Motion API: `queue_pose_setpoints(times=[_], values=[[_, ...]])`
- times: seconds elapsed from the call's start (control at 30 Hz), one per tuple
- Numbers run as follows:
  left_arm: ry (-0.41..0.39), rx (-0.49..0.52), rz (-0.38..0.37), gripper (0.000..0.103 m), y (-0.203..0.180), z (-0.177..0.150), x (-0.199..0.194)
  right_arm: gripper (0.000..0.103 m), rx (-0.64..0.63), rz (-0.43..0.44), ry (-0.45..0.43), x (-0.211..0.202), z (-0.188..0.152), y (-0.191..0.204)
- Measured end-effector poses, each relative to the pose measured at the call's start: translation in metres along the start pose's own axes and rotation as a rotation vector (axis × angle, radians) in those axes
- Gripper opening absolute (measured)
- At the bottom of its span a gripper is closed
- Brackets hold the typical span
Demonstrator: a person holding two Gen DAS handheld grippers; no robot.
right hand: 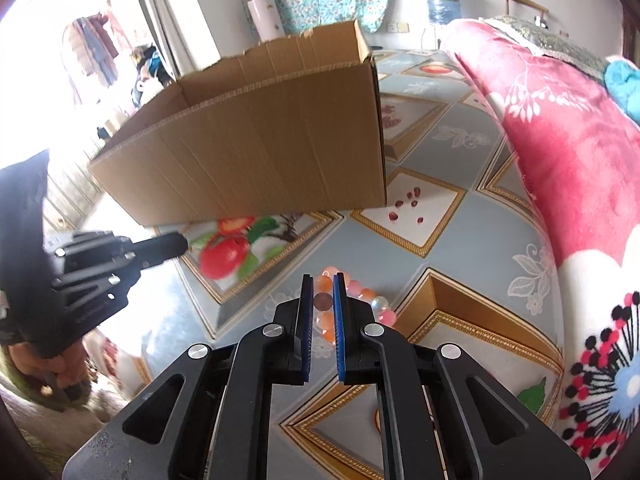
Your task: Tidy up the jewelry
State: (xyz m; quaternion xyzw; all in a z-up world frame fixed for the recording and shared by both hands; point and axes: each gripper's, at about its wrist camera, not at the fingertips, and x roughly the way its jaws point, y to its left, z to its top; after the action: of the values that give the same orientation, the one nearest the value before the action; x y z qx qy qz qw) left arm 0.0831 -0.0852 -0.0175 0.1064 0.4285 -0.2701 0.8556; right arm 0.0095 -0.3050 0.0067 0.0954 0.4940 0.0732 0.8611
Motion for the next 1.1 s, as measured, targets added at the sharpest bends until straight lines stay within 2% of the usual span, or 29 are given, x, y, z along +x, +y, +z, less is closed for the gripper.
queue_pose_setpoints(times=[0.23,0.57,1.1], values=[[0.001,-0.034,0.009,0.001,0.01,-0.005,-0.007,0.007,0.026,0.007,-0.042,-0.018,0.008,0.0],[0.027,-0.044,0.04,0.001,0.011,-0.009,-0.008,0.007,0.043,0.009,-0.045,-0.016,0.003,0.01],[-0.043,-0.051,0.089,0.001,0.01,-0.011,-0.041,0.007,-0.007,0.014,-0.149,-0.049,0.012,0.034]])
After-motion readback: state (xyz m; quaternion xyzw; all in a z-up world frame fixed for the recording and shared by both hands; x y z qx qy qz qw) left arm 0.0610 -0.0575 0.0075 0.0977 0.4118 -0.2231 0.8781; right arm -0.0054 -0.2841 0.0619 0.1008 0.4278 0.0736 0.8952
